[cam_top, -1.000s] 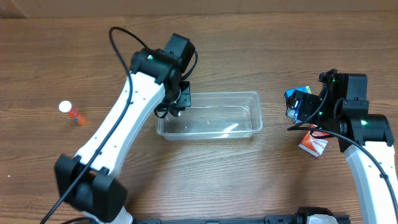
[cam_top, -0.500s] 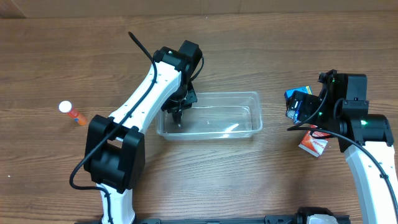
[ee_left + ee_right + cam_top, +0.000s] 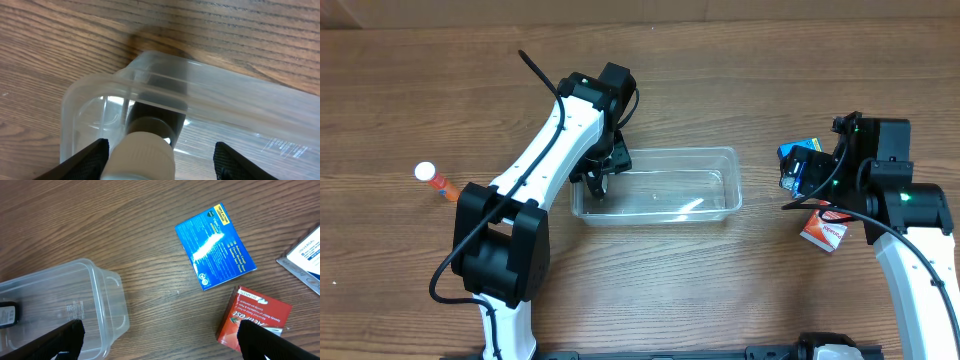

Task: Pack container
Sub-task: 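Carry the brown bottle into the container's left end and release, then move left gripper to the orange bottle and grasp it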

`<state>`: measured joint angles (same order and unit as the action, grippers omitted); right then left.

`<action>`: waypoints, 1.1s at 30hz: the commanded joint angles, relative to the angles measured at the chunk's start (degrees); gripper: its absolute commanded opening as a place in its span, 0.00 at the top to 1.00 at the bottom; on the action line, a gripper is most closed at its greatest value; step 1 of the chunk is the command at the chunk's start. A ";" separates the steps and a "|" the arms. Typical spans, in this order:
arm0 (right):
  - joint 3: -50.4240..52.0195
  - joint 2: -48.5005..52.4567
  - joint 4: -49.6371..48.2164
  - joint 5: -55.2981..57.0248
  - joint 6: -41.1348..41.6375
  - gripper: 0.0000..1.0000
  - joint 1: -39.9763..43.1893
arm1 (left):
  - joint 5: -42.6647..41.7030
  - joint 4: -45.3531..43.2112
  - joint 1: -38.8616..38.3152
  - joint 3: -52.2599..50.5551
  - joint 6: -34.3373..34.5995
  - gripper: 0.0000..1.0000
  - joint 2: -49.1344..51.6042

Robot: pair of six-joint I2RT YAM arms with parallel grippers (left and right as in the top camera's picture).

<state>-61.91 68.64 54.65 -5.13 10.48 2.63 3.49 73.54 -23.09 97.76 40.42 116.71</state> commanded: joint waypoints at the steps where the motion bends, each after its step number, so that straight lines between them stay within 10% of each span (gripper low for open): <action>1: -1.90 0.70 -0.31 -0.13 0.24 0.00 0.33 | 0.52 0.13 0.59 -0.02 -3.21 0.32 0.81; 7: -1.90 1.42 -0.33 -0.13 0.26 0.00 0.33 | 0.59 1.36 0.63 4.26 -10.67 0.30 -3.23; 10: -1.90 1.42 -0.28 -0.13 0.24 0.00 0.33 | 2.32 3.06 1.66 7.10 -11.76 0.00 -8.04; 22: -1.90 1.42 -0.31 -0.15 0.26 0.00 0.33 | 4.48 10.82 41.40 5.79 -14.36 0.00 -24.90; 33: -1.90 1.42 -0.28 -0.13 0.26 0.00 0.33 | 4.37 5.25 44.83 2.40 -17.35 0.00 -9.14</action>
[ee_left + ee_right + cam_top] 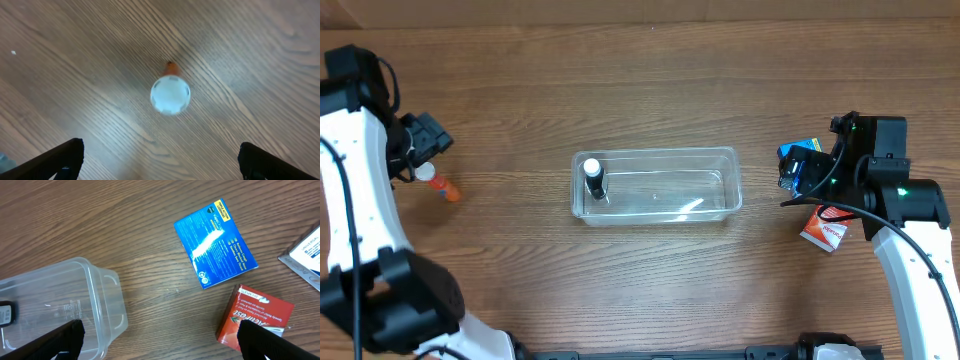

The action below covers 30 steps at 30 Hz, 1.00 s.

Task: Pack container
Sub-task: 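Move left gripper to the orange bottle and grasp it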

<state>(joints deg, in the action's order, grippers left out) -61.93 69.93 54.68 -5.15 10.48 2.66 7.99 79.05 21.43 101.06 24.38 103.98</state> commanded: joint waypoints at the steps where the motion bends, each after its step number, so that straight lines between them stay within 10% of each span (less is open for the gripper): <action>1: -1.88 0.13 -0.33 -0.11 0.24 0.00 0.31 | -0.15 -0.46 0.31 -0.90 -1.55 0.00 4.94; 15: -1.88 0.17 -0.31 -0.11 0.26 0.00 0.31 | -2.64 -2.23 0.44 -0.90 -3.67 0.02 16.55; 22: -1.88 0.17 -0.33 -0.11 0.26 0.00 0.31 | -1.99 -2.99 0.46 -0.90 -3.67 0.45 16.55; 30: -1.88 0.17 -0.35 -0.11 0.24 0.00 0.31 | -1.60 -2.86 0.46 -0.90 -5.14 0.64 16.55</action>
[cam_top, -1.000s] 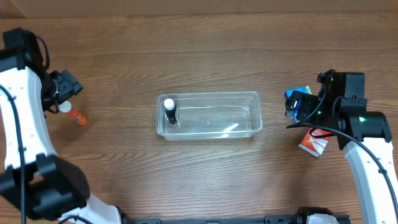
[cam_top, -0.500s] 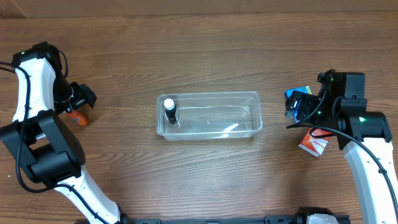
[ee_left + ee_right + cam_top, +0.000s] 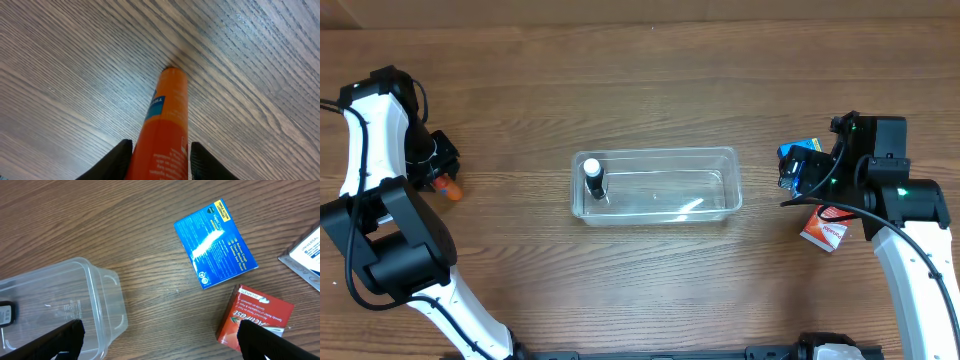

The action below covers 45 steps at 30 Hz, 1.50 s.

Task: Pack container
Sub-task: 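Move left gripper to the orange bottle and grasp it, then place the orange bottle upright in the container's left end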

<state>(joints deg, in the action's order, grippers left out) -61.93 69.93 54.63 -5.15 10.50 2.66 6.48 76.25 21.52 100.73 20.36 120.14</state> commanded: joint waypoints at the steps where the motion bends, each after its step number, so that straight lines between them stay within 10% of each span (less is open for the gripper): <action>1: -1.88 0.17 -0.31 -0.11 0.24 0.00 0.31 | -0.09 -0.02 0.37 -0.57 -1.11 0.75 0.39; 6: -1.88 0.17 -0.33 -0.11 0.24 0.00 0.31 | -0.15 0.66 0.20 -0.55 -1.14 0.96 -0.13; 11: -1.88 0.17 -0.35 -0.11 0.22 0.00 0.31 | -6.27 1.62 -3.96 -0.48 -1.11 0.96 -11.56; 17: -1.88 0.17 -0.31 -0.11 0.24 0.00 0.31 | -8.85 5.51 -25.92 -0.50 3.63 0.96 -32.26; 25: -1.88 0.17 -0.26 -0.81 0.26 0.00 0.31 | -8.24 -2.27 -45.62 -16.09 12.17 0.96 -32.06; 45: -1.88 0.17 -0.24 -1.01 0.26 0.00 0.31 | -5.03 -14.58 -44.81 -27.80 12.83 0.96 -21.03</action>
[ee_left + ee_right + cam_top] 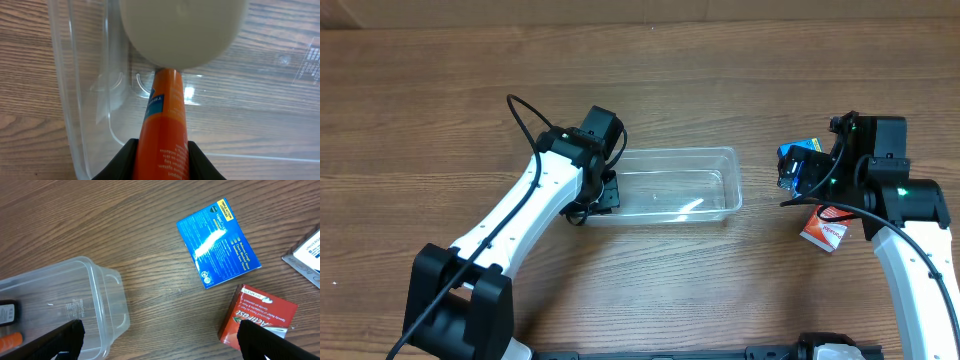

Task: Pack container
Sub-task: 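Place the orange bottle upright in the container's left end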

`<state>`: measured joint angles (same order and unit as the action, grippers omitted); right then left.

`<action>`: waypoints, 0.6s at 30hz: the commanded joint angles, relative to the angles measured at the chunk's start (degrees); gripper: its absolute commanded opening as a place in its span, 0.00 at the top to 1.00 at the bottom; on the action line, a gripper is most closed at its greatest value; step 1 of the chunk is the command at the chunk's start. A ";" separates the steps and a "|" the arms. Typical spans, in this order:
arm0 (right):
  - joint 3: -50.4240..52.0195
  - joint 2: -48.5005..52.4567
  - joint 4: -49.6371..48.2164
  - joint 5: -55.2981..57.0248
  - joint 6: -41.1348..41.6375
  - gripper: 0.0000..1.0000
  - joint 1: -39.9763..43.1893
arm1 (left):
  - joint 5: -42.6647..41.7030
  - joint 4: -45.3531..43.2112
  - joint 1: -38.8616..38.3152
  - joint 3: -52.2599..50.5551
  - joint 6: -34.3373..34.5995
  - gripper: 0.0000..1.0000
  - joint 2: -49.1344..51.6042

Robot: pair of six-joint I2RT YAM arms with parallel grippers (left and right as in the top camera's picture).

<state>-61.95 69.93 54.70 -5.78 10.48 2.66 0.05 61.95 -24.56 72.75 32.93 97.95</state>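
A clear plastic container [728, 156] lies at mid table. My left gripper [600, 190] is at its left end, shut on an orange tube [162, 115] that points down inside the container's wall [62, 100]; the gripper [161, 146] has a jaw on each side of the tube. A blurred pale round cap [182, 30] covers the tube's far end. In the right wrist view the tube [10, 340] and a black bottle [6, 313] show inside the container [100, 280]. My right gripper [162, 345] hovers open right of the container, holding nothing.
A blue box [218, 242] and a red box [260, 317] lie on the wood right of the container, under the right arm [910, 205]. A white box [307, 260] pokes in at the right edge.
My left gripper was at the table's far left, closed round the orange tube on the wood. Now it holds the tube inside the container's left end. The right arm has barely moved.
First my left gripper was in the container's left end with a black, white-capped bottle. Then the bottle lay in the container and the gripper hung open over the orange tube at far left. It closed round the tube, which is now in the container.
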 commanded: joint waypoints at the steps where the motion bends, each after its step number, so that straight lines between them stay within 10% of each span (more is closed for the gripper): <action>1: -1.86 0.17 -0.31 -0.37 0.26 0.00 0.31 | 1.40 -0.28 1.70 0.17 0.26 0.96 1.18; 4: -1.86 0.17 -0.31 -0.37 0.28 0.00 0.31 | 1.42 -0.35 1.81 0.17 0.02 0.96 1.18; 8: -1.86 0.17 -0.31 -0.37 0.26 0.00 0.31 | 1.38 -0.52 1.81 0.24 -0.81 0.41 1.18; 10: -1.86 0.17 -0.31 -0.37 0.28 0.00 0.31 | 1.38 -0.52 1.81 0.28 -0.81 0.33 1.18; 18: -1.86 0.17 -0.33 -0.35 0.26 0.00 0.31 | 1.22 2.38 1.81 8.37 -1.86 0.30 1.16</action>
<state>-61.95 69.93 54.70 -5.78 10.50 2.63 0.49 63.07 -23.20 75.42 32.49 98.65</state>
